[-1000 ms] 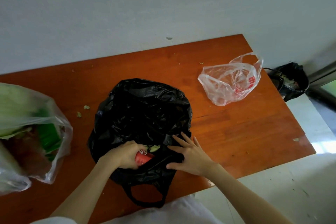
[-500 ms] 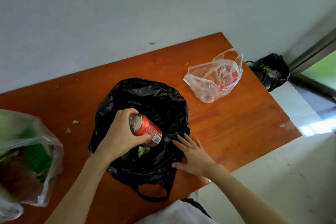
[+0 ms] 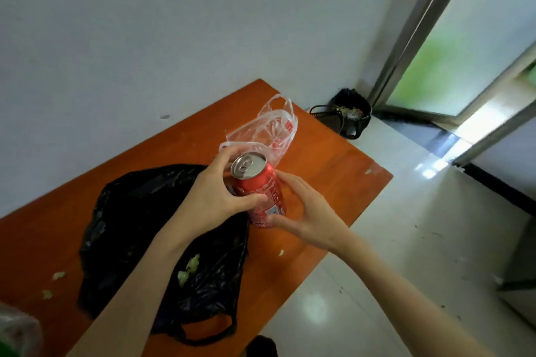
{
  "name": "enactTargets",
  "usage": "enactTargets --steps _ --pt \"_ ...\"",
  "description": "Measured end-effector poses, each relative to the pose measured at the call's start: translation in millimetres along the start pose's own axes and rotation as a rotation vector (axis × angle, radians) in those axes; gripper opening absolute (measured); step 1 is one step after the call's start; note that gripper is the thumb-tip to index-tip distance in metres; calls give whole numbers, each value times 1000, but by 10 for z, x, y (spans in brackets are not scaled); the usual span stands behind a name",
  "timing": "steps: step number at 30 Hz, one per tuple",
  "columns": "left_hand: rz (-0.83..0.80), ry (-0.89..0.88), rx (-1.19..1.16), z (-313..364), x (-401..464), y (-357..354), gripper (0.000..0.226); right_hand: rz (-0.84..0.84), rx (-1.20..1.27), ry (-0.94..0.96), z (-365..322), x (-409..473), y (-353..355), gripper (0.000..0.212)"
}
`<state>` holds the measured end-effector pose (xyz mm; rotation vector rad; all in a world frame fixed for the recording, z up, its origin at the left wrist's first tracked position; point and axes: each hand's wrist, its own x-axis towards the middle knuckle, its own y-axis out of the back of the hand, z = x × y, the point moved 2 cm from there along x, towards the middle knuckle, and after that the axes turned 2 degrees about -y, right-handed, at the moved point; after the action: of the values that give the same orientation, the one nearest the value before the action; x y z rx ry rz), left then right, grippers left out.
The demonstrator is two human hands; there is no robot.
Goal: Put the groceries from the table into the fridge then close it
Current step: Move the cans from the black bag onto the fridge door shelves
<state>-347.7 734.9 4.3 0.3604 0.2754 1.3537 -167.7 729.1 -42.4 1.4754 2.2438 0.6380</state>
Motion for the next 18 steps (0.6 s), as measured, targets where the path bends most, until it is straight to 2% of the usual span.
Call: enactTargets --steps 5,11,14,18 --pt "-155 -159 -44 620 -22 -681 83 184 103 -29 21 -677 548 80" --pt "-307 -326 -56 1434 -435 -1947 99 417 178 -122 312 -2016 1289 71" --pt "-378 -378 -62 1705 -666 -2589 98 538 125 -168 491 -2711 1615 66" --pt "-521 -505 -24 2214 -921 -3388 83 701 124 -232 643 -3582 2039 70"
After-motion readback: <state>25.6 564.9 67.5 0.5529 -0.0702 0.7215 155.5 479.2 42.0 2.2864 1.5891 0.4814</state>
